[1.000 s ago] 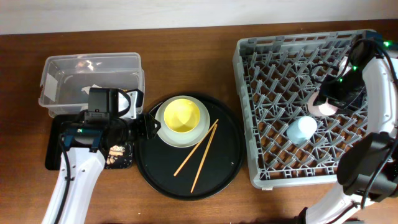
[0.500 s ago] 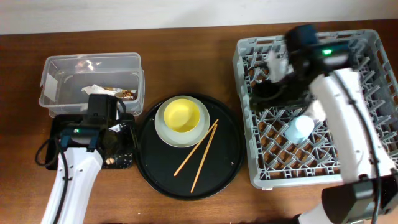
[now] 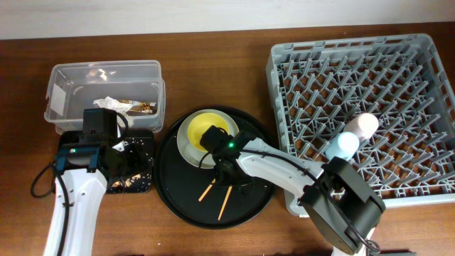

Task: Sort waste into correct bins and load items into the dishwasher rack
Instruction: 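Place the pink cup upside down in the dish rack with the right gripper, then grasp one wooden chopstick with the right gripper and place it in the rack, then grasp the second chopstick with the right gripper and place it in the rack, then grasp the yellow bowl with the right gripper and place it in the rack, then grasp the white plate with the right gripper and stand it in the rack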

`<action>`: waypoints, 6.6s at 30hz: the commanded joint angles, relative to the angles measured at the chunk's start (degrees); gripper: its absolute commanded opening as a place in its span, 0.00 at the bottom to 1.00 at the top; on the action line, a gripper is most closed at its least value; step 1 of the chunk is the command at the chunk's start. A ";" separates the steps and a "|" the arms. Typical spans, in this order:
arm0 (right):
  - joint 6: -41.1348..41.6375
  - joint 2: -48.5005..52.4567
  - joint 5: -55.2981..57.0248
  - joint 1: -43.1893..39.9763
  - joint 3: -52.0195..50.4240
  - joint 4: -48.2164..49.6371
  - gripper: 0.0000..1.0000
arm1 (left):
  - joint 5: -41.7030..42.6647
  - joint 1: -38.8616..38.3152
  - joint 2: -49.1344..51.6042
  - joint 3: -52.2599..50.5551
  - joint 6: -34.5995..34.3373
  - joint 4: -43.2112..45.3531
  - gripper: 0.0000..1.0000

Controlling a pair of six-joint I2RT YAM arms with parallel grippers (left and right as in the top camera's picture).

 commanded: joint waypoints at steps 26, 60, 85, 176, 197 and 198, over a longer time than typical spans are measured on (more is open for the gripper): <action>-28.76 -18.21 -9.05 -20.96 13.22 -20.74 0.69 | 0.46 0.13 -0.66 0.15 -0.39 -0.09 0.75; -32.83 -17.55 -0.33 -32.76 12.39 -21.68 0.04 | 0.46 0.13 -0.66 0.15 -0.37 -0.70 0.75; -13.81 3.23 -5.38 -2.78 14.78 -11.89 0.56 | 0.15 0.13 -0.66 0.15 -0.35 -0.50 0.80; -18.88 -1.36 47.60 -32.41 33.99 -21.38 0.71 | -8.41 0.13 -0.66 0.11 -6.36 -2.43 0.99; -15.87 21.07 -8.44 -8.68 30.58 -20.11 0.52 | -8.41 0.13 -0.66 0.09 -6.34 -5.46 0.99; -15.85 21.07 -7.89 -8.68 29.68 -19.78 0.40 | -8.41 0.13 -0.66 0.09 -6.34 -5.57 0.99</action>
